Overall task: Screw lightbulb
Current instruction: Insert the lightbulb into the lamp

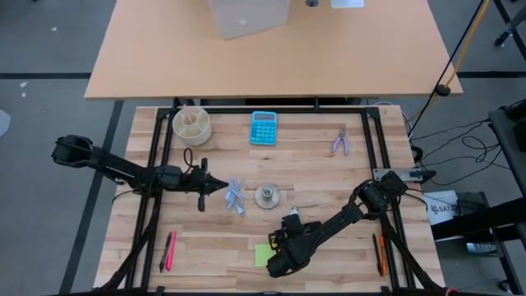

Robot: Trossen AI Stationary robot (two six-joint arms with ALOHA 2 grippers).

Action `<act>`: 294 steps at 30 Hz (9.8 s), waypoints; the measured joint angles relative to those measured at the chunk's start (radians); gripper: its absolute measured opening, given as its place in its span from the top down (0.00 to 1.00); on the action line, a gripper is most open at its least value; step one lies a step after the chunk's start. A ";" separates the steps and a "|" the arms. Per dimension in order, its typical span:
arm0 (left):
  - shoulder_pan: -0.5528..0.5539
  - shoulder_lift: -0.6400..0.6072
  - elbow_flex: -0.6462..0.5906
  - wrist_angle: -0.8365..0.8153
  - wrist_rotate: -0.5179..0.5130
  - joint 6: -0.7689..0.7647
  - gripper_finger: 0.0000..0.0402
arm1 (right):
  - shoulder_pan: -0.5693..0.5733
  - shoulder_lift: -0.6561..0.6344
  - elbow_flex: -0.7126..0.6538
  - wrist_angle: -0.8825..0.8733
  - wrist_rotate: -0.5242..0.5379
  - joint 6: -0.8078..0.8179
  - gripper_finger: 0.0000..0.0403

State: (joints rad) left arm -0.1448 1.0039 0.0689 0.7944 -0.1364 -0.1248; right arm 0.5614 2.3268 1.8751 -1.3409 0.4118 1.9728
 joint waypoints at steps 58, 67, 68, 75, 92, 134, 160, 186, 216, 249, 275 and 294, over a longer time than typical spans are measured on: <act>0.000 0.000 0.000 -0.001 0.000 0.004 1.00 | -0.051 -0.018 0.192 -0.228 -0.079 -0.173 0.34; 0.000 0.000 0.000 -0.001 0.002 0.002 1.00 | -0.132 -0.038 0.381 -0.231 -0.077 -0.505 0.34; 0.000 0.000 0.000 -0.001 0.005 0.002 1.00 | -0.142 -0.039 0.404 -0.232 -0.077 -0.538 0.34; 0.000 0.000 0.000 -0.001 0.010 0.001 1.00 | -0.223 -0.058 0.476 -0.232 -0.155 -0.754 0.34; 0.000 0.000 0.000 -0.001 0.012 0.004 1.00 | -0.457 -0.117 0.482 -0.186 -0.565 -1.034 0.33; 0.000 0.000 0.000 -0.025 0.011 0.020 1.00 | -0.605 -0.032 0.480 -0.211 -0.817 -0.992 0.33; 0.000 0.000 0.000 -0.025 0.011 0.026 1.00 | -0.626 0.030 0.481 -0.199 -0.917 -1.014 0.33; 0.000 0.000 0.000 -0.026 0.011 0.029 1.00 | -0.647 0.030 0.481 -0.197 -0.936 -1.045 0.23; 0.000 0.000 0.000 -0.026 0.011 0.033 1.00 | -0.647 0.027 0.481 -0.179 -0.875 -1.026 0.23; 0.000 0.000 0.000 -0.041 0.011 0.032 1.00 | -0.589 -0.007 0.480 -0.143 -0.575 -0.988 0.14; 0.000 0.000 0.000 -0.046 0.011 0.049 1.00 | -0.381 -0.338 0.481 -0.175 0.199 -0.992 0.19; 0.000 0.000 0.000 -0.039 0.001 0.047 1.00 | 0.083 -0.354 0.043 -0.162 0.956 -0.632 0.98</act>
State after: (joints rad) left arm -0.1448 1.0042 0.0689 0.7557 -0.1350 -0.0780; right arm 0.6447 1.9728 1.9178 -1.5032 1.3675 1.3409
